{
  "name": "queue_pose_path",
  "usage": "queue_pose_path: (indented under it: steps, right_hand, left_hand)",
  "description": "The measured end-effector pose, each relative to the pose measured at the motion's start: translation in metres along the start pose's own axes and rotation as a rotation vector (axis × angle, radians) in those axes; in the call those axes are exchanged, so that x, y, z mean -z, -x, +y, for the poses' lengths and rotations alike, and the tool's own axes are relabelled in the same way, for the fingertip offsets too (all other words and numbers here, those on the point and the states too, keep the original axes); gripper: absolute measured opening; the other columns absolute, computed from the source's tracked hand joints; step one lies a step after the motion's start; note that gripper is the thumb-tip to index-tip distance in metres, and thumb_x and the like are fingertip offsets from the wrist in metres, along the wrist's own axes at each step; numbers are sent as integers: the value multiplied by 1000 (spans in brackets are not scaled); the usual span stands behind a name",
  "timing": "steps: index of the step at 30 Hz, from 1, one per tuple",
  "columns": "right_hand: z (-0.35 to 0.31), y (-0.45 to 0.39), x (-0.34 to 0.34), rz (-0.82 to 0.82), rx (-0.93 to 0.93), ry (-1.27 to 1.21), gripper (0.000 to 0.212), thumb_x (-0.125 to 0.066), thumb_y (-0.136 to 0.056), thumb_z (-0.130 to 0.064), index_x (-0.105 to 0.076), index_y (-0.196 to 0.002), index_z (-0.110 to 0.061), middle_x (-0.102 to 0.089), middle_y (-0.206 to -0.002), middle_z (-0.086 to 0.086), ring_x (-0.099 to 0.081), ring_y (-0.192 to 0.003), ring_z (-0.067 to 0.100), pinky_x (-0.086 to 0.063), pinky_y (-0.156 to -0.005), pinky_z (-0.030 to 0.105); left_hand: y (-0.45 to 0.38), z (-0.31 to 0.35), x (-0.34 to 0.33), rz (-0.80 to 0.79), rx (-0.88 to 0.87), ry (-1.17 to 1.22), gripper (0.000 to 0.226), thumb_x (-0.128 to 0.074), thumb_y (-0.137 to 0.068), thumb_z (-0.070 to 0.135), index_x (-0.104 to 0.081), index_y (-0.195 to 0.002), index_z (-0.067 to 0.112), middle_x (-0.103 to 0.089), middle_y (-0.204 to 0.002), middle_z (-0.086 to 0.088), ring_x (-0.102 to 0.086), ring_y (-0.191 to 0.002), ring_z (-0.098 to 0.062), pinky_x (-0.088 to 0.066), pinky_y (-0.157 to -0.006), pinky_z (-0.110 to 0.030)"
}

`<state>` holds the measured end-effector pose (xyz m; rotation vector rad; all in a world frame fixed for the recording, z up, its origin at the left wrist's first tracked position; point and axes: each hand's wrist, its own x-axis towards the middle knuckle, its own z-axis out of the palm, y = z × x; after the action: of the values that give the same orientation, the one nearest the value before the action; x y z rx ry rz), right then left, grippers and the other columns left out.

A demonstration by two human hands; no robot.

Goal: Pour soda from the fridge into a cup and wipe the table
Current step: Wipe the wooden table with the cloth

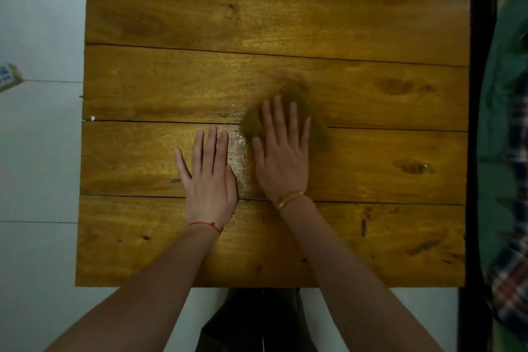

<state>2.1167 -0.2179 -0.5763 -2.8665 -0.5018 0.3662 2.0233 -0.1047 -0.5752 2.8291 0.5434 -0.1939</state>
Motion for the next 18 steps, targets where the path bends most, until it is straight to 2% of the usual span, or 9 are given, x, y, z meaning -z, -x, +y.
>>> queue_pose_path:
  steps: [2, 4, 6, 8, 11, 13, 15, 18]
  right_hand:
    - [1, 28, 0, -65, 179, 13, 60, -24, -102, -45, -3, -155, -24, 2, -163, -3, 8, -150, 21, -3, -121, 49]
    - [20, 41, 3, -82, 226, 40, 60, -26, -102, -45, -4, -155, -25, 2, -163, -5, 7, -150, 20, -6, -121, 49]
    - [44, 34, 7, -50, 123, 80, 61, -25, -102, -45, -3, -155, -26, 1, -163, -4, 6, -150, 21, -6, -121, 49]
    - [56, 10, 10, 3, -56, 93, 61, -24, -102, -45, -3, -155, -24, 1, -163, -2, 5, -150, 24, -5, -121, 51]
    - [36, -29, 10, 97, -230, 23, 61, -23, -101, -44, -5, -155, -21, -1, -163, 1, 3, -150, 28, -2, -120, 53]
    - [13, -35, 5, 80, -160, 9, 61, -23, -101, -45, -6, -155, -21, -1, -163, 1, 4, -150, 28, 1, -120, 52]
    - [-1, -21, 1, 23, 27, 25, 60, -23, -102, -45, -5, -155, -24, 0, -163, -1, 6, -150, 25, 1, -121, 50]
    - [18, -1, 5, -30, 193, 54, 59, -24, -102, -45, -5, -155, -26, 0, -163, -4, 6, -150, 22, -5, -121, 48]
  left_hand:
    - [0, 0, 0, 1, 2, -6, 61, -31, -100, 23, -11, -157, 19, -4, -166, 2, 1, -153, -19, -3, -119, -62]
    - [0, 0, 0, 1, 0, -12, 61, -32, -99, 22, -12, -157, 19, -5, -166, 1, 1, -153, -19, -3, -119, -62]
    - [-1, 0, 1, -3, 0, -11, 62, -32, -99, 22, -12, -157, 19, -5, -166, 1, 1, -153, -19, -3, -119, -62]
    - [-1, 1, 1, -6, 2, -10, 61, -31, -99, 23, -12, -157, 19, -6, -166, 1, 0, -153, -20, -3, -119, -62]
    - [-1, 1, 1, -10, 0, -10, 61, -31, -99, 23, -13, -157, 18, -6, -166, 0, -1, -153, -20, -3, -119, -62]
    - [-1, 1, 1, -8, -3, -8, 61, -32, -99, 22, -13, -157, 18, -6, -166, 0, -1, -153, -21, -3, -118, -63]
    - [-1, 1, 1, -8, -4, -10, 62, -32, -99, 22, -12, -157, 18, -6, -166, 0, -1, -153, -21, -4, -118, -63]
    - [-1, 1, 0, -8, -1, -12, 61, -32, -99, 22, -13, -157, 18, -6, -166, 0, -2, -153, -21, -5, -118, -63]
